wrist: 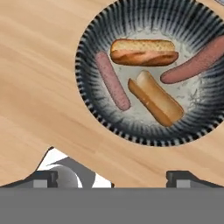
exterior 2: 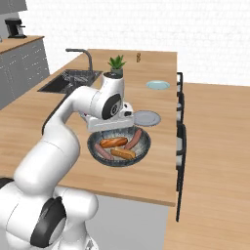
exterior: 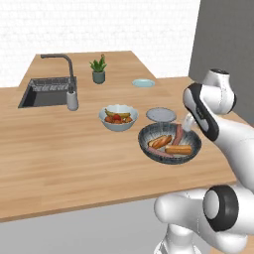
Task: Place one bun and one sausage from the bowl on each plate.
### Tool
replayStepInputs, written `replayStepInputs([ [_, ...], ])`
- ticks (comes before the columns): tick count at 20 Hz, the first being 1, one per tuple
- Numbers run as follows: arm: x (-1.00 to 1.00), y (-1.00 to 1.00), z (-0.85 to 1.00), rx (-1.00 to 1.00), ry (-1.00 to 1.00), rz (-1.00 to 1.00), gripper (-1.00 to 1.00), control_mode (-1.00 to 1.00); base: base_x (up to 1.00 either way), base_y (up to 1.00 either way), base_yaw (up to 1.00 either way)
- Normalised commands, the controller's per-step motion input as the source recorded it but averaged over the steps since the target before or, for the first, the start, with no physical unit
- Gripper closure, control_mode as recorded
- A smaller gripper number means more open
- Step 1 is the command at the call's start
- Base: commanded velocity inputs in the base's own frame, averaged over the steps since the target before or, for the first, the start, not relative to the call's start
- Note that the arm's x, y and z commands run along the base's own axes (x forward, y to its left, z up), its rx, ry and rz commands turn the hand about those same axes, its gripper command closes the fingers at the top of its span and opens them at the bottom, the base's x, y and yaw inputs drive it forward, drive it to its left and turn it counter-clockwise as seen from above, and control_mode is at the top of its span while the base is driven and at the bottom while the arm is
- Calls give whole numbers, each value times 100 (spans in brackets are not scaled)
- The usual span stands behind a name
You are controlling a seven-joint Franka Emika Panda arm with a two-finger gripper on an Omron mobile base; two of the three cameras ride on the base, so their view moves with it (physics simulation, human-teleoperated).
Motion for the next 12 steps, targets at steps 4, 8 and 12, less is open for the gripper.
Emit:
replayStepInputs([
  [4, 22, 0, -76, -13, 2, 41, -100, -100, 0, 0, 0],
  [8, 32, 0, -63, -10, 0, 35, -100, -100, 0, 0, 0],
  [12, 31, 0, -42, 0, -4, 16, -100, -100, 0, 0, 0],
])
